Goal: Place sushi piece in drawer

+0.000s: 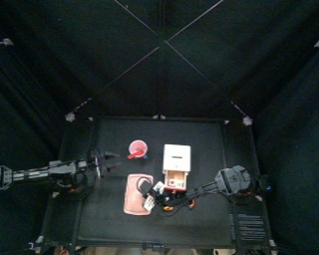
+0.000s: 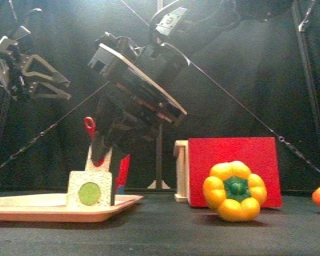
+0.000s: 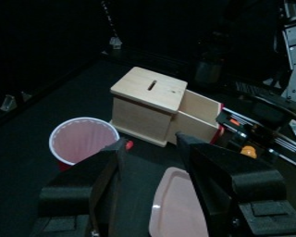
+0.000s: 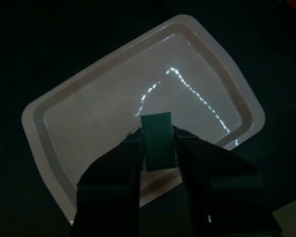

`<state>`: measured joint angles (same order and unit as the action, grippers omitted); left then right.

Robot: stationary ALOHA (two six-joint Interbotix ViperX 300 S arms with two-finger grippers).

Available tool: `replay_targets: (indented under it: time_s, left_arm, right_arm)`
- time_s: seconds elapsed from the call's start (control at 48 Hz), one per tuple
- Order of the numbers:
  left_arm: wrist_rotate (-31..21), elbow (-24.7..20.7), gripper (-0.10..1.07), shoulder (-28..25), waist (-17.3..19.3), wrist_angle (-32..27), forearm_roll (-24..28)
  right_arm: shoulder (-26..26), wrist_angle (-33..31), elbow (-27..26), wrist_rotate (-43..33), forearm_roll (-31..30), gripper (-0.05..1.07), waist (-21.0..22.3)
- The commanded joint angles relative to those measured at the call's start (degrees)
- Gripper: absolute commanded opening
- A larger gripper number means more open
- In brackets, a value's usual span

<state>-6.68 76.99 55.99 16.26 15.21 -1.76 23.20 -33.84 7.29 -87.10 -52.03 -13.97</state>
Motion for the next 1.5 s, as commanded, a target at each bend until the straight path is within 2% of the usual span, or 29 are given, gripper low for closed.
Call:
replay_targets:
  time_s: [0.0,0.125,0.271,0.417,0.542,0.771,0.917,1.104,1.312,1.479]
  left_arm:
    - [0.09,-0.70,0.85,-0.18,0.18,0.26,0.00]
    - [0.18,-0.70,0.85,-0.18,0.18,0.26,0.00]
    - [0.18,-0.70,0.85,-0.18,0.18,0.18,-0.09]
    - [0.00,-0.70,0.85,-0.18,0.18,0.26,0.00]
    - [0.09,-0.70,0.85,-0.18,0.18,0.18,0.00]
    - [0.09,-0.70,0.85,-0.18,0.18,0.26,-0.09]
    - [0.09,-0.70,0.85,-0.18,0.26,0.18,-0.09]
    - [0.09,-0.70,0.85,-0.18,0.26,0.18,-0.09]
    - [0.09,-0.70,0.85,-0.18,0.26,0.18,0.00]
    - [0.09,-0.70,0.85,-0.18,0.26,0.18,-0.09]
  right_arm:
    - [-4.57,-1.05,-1.32,-0.44,0.09,0.51,-0.18]
    - [-7.47,-5.45,-0.62,-0.62,0.18,0.51,-1.41]
    - [-10.99,-14.85,0.97,-2.02,-0.44,0.51,-4.13]
    - [-14.59,-23.03,4.39,-8.00,-3.69,0.51,-7.03]
    - [-18.54,-26.89,9.67,-16.00,-6.94,0.51,-8.96]
    - [-24.52,-27.25,21.09,-30.94,-8.79,0.51,-9.67]
    - [-25.58,-26.81,26.10,-37.00,-10.02,0.52,-9.32]
    - [-25.40,-24.96,27.95,-40.34,-12.57,0.56,-9.23]
    - [-25.40,-22.41,27.95,-40.25,-13.01,0.73,-9.05]
    - [-25.40,-22.32,27.86,-40.25,-13.01,0.79,-9.05]
